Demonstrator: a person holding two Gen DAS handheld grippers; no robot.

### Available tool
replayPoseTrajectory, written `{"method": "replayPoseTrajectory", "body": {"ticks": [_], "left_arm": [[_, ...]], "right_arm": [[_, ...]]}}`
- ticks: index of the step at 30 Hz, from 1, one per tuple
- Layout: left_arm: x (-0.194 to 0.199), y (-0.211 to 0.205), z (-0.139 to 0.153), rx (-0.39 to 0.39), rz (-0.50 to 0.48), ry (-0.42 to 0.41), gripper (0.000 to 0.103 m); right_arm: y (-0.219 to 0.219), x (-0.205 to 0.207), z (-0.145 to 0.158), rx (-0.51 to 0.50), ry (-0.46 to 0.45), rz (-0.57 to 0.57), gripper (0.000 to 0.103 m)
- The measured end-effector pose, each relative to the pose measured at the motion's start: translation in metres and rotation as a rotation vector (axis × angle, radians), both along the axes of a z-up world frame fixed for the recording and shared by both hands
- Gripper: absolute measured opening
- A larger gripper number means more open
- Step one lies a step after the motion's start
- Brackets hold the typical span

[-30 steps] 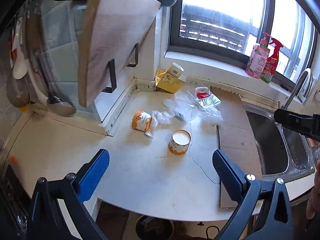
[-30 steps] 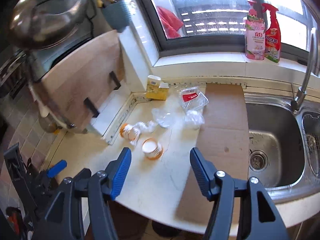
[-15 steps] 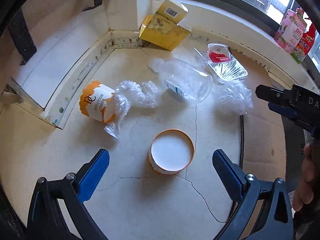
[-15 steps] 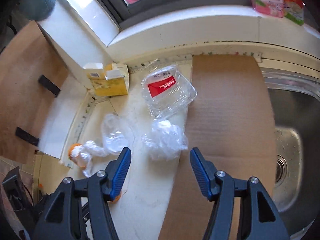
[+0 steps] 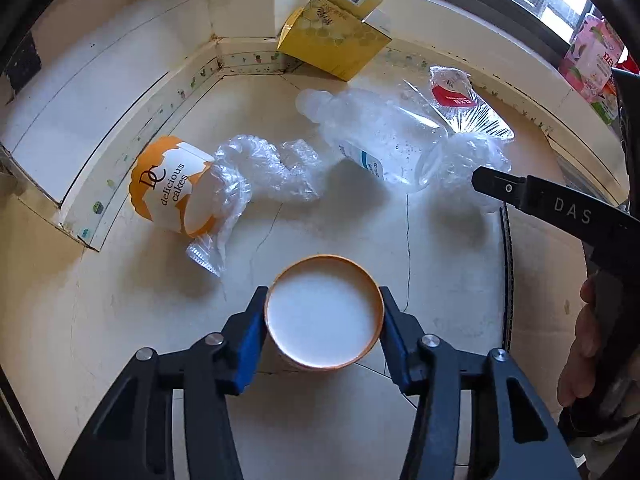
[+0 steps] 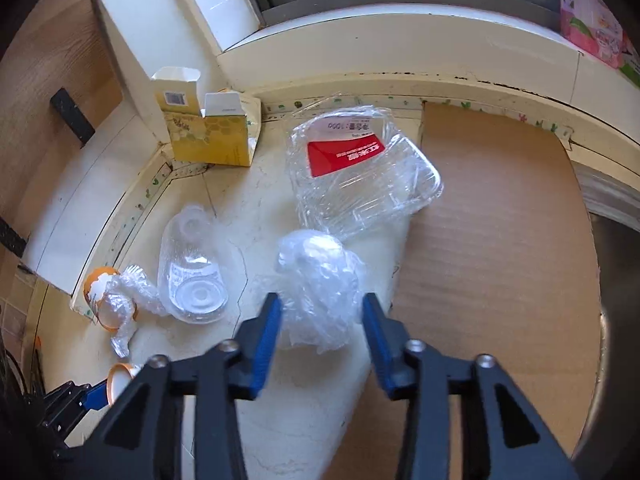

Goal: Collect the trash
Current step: 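Grasp the orange-rimmed paper cup with the left gripper while the right gripper grasps the crumpled plastic bag, then carry the cup and plastic bag down over the bin and open both grippers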

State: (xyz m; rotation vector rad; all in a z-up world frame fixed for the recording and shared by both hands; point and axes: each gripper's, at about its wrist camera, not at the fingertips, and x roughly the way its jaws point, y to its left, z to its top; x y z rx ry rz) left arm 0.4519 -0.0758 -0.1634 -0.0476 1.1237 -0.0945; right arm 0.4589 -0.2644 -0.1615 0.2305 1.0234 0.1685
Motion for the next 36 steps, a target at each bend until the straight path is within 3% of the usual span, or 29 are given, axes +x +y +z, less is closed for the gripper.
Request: {"method": "replayPoseTrajectory", "body": {"ticks": [4,10,19,28,36], "left_arm": [[-0.008,0.012,0.007,-0.036,0.035,-0.014,0.050],[-0.028,0.025,0.022,-0.061,0.075,-0.031,0.049],[-0.084,0.026,0.063,-0.052,0.028,-0.103,0.049],[-0.162,0.041,0.100,-0.060,-0.053,-0.193,0.049],[-0.248,0.074,0.112,-0.077,-0.117,-0.239,0.049]], "right_arm": [[0.003,-0.011,0.008,0.009,-0.005,0.012,0.020],[0.002,-0.044,0.022,0.047,-0.006,0.021,0.019],[-0.002,-0.109,0.056,0.112,-0.041,0.024,0.018],[0.015,-0.197,0.082,0.106,-0.076,0.009,0.018],[0.056,-0.290,0.088,0.096,-0.090,-0.017,0.018]]}}
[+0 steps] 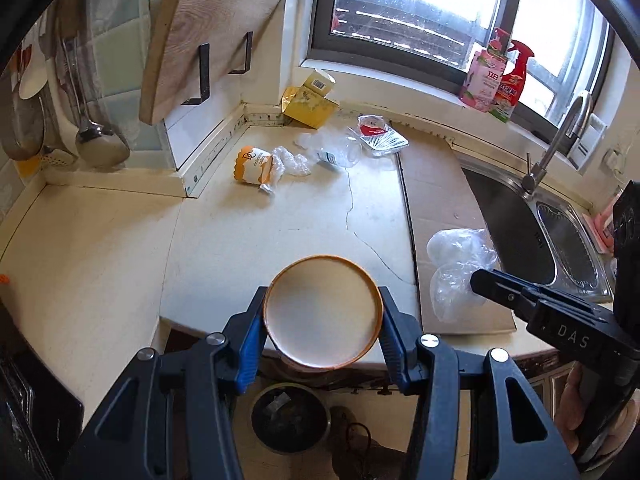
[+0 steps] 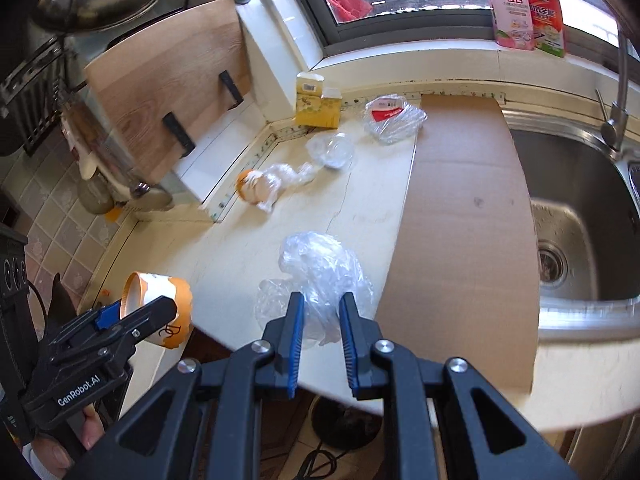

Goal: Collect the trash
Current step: 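Carry the cup and plastic bag down over the bin and open both grippers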

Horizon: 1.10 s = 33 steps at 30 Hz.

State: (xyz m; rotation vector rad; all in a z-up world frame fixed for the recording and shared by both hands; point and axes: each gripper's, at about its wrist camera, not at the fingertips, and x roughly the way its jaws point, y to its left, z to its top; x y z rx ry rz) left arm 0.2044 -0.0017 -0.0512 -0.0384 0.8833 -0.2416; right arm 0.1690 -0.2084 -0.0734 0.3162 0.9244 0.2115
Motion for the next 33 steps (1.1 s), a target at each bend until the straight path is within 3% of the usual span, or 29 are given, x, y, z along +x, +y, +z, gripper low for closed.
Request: {"method": "replayPoseTrajectory", "body": {"ticks": [5,11,19,23,26,33], "left_arm": [[-0.055,0.020,-0.012,-0.011,-0.021,0.019,0.049],[-0.107,0.041,-0.042,-0.016,-0.038,0.082,0.049],[-0.133,0.052,-0.097,-0.019,0.000,0.223,0.049],[-0.130,0.051,-0.148,-0.036,0.047,0.311,0.050],[-0.127,0.051,-0.199,-0.004,0.088,0.372,0.050],[-0.119,0.067,-0.306,-0.017,0.192,0.477,0.050]], "right_arm": [[0.036,-0.056,-0.014,-0.002,0.037,0.010,0.018],[0.067,-0.108,-0.047,-0.015,0.146,0.038,0.018],[0.081,-0.135,-0.093,-0.055,0.269,0.111,0.018],[0.081,-0.127,-0.138,-0.049,0.338,0.149,0.018],[0.081,-0.115,-0.190,-0.037,0.402,0.152,0.018],[0.088,-0.088,-0.314,-0.023,0.530,0.128,0.018]]}}
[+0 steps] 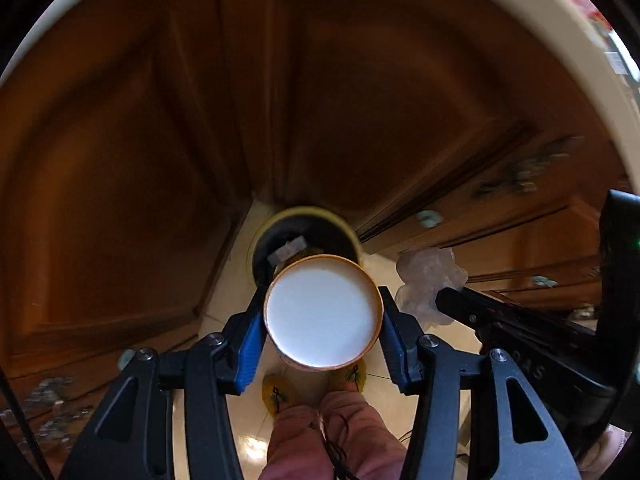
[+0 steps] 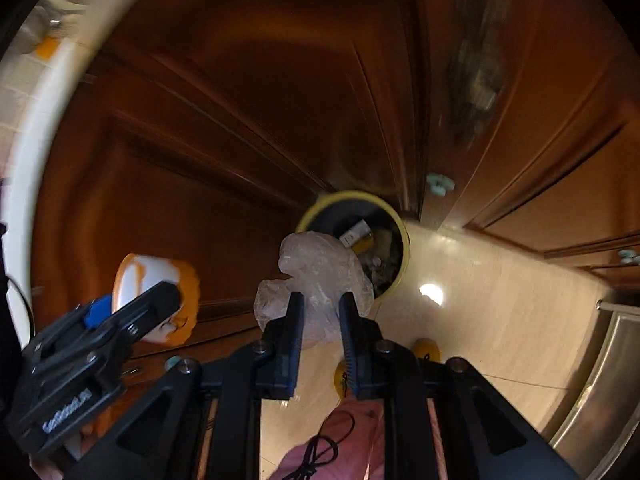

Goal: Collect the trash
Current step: 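Carry the cup and plastic bag down over the bin and open both grippers, then raise both open tools from the bin back over the counter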

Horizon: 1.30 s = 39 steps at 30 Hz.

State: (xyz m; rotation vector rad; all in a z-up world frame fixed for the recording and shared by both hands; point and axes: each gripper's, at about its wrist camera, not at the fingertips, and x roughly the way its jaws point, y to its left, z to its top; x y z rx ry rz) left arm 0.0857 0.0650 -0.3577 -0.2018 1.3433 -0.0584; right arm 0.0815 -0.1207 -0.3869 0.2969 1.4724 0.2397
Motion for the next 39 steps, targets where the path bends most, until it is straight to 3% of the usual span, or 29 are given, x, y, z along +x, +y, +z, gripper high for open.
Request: {"method": "replayPoseTrajectory", "body": {"ticks": [5,10,15,21,31,39], "left_arm": [[0.011,0.018,-0.057,-0.018,0.048,0.029,0.051],[0.024,0.025,-0.099,-0.028,0.045,0.045,0.052],[0.040,0.021,-0.126,-0.031,0.031,0.067,0.062],[0.051,0.019,-0.137,-0.022,0.021,0.092,0.065],[0.054,0.016,-0.103,-0.024,0.015,0.057,0.065],[0.035,0.000,-0.026,0.007,-0.055,-0.029,0.072]], "right_arm": [[0.010,0.015,-0.064,-0.005,0.048,0.018,0.019],[0.016,0.028,-0.102,-0.017,0.064,0.011,0.021],[0.016,0.040,-0.124,0.016,0.083,-0.008,0.027],[0.019,0.046,-0.127,-0.013,0.069,-0.010,0.034],[0.021,0.040,-0.097,-0.035,0.068,0.017,0.034],[0.020,0.019,-0.019,-0.034,-0.060,0.022,0.034]]}}
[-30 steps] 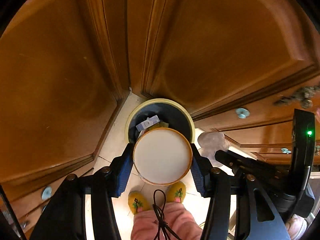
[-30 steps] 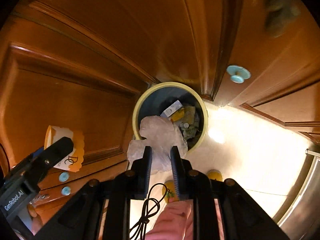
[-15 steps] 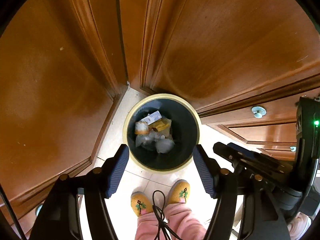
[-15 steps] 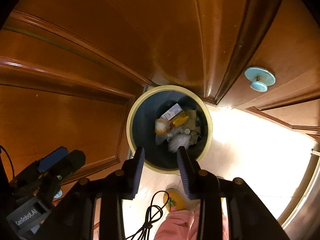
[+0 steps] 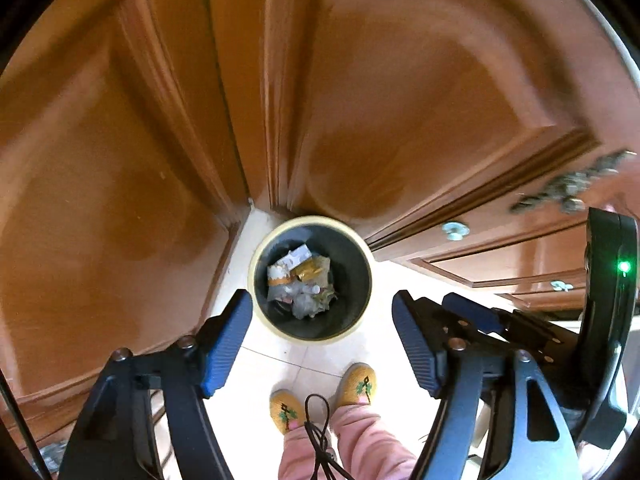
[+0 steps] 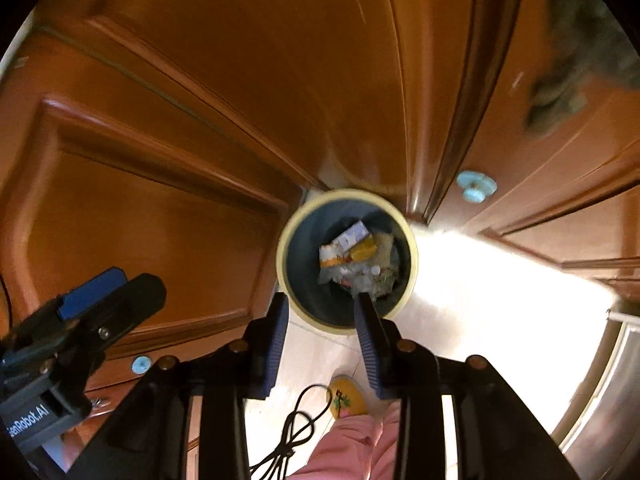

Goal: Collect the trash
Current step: 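Raise both open tools from the bin back over the counter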

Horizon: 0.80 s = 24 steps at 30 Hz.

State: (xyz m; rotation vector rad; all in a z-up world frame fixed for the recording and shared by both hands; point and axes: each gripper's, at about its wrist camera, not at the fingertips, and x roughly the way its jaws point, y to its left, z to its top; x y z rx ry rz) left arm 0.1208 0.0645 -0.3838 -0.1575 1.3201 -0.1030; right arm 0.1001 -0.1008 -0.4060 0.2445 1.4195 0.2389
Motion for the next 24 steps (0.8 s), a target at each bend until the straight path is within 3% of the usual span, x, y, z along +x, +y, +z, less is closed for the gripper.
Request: {"method": "replayPoseTrajectory", "body": {"ticks": [13,20,24], "left_arm": [[-0.025,-0.024,0.168,0.093,-0.138,-0.135,0.079],[-0.037,-0.036,0.259,0.060,-0.208,-0.282,0.082],[-0.035,-0.037,0.309,0.040,-0.221,-0.386,0.088]], "right_arm": [[-0.018,-0.043,0.165,0.005,-0.187,-0.004,0.034],[-0.029,-0.062,0.263,0.005,-0.394,-0.017,0.034],[-0.034,-0.076,0.315,0.008,-0.520,-0.060,0.034]]}}
